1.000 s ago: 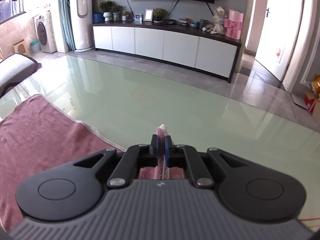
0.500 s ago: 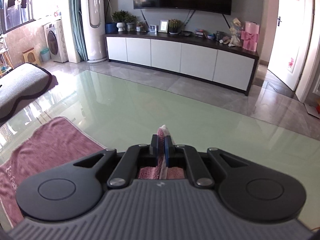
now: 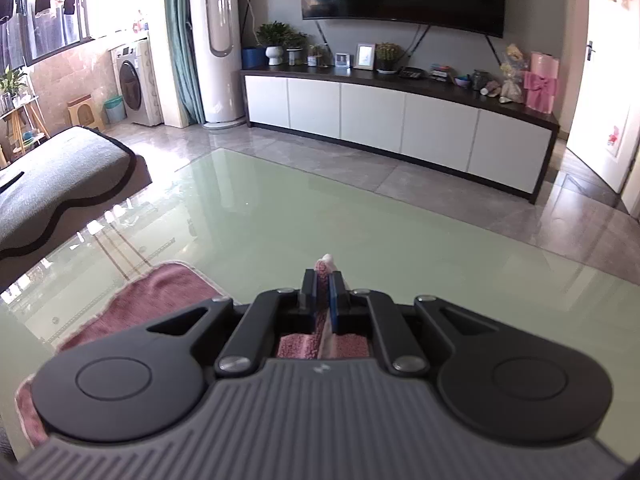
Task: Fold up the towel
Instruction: 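Lift the gripped towel edge with both grippers and fold it over the towel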
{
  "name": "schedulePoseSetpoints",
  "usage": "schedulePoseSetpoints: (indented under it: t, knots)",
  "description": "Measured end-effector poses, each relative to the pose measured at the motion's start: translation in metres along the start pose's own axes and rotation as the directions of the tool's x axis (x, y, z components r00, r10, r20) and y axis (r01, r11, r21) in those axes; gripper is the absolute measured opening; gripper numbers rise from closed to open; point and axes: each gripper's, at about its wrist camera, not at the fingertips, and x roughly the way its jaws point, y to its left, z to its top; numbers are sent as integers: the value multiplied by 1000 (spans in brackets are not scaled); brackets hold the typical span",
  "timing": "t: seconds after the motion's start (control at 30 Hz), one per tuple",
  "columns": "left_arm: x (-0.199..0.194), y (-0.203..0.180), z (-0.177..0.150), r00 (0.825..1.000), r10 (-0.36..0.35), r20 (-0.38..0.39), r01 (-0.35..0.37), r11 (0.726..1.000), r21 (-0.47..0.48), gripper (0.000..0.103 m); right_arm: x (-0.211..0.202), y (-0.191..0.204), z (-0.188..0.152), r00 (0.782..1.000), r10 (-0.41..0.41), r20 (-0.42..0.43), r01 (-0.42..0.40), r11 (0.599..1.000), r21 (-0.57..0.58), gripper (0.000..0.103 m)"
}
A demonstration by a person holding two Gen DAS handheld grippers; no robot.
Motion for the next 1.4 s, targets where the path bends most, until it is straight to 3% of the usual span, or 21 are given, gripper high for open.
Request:
schedulePoseSetpoints:
  t: [0.67, 1.4]
  knots:
    - [-54, 104, -18, 989, 144, 44, -136, 980, -146, 11, 63, 109, 29, 996, 84, -17, -85, 995, -59, 6]
    - [-63, 163, -40, 968, 246, -49, -250, 937, -243, 11, 147, 149, 15, 991, 57, -120, -61, 998, -27, 6]
